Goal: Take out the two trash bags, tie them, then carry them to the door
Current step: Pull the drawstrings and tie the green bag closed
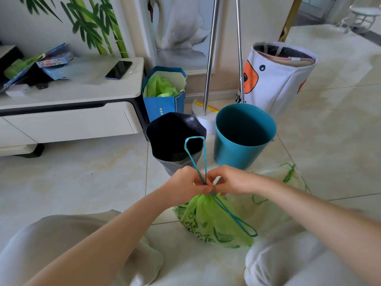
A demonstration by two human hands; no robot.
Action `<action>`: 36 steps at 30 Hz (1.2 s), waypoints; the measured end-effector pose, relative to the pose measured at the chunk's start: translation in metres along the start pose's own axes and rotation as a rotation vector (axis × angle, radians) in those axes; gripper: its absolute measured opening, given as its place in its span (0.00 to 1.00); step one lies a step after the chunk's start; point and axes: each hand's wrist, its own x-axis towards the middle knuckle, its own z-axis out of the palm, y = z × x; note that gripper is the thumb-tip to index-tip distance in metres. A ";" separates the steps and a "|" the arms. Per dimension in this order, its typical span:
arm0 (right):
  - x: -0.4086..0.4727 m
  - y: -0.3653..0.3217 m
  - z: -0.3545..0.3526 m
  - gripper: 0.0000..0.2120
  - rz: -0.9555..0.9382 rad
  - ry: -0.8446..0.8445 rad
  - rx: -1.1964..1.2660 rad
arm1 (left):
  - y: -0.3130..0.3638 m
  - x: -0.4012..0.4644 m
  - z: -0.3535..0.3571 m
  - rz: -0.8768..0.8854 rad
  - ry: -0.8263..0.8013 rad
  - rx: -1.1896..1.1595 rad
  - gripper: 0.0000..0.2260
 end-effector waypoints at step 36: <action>0.024 -0.008 -0.003 0.03 0.010 0.136 0.067 | -0.030 -0.008 0.002 0.408 0.470 0.644 0.06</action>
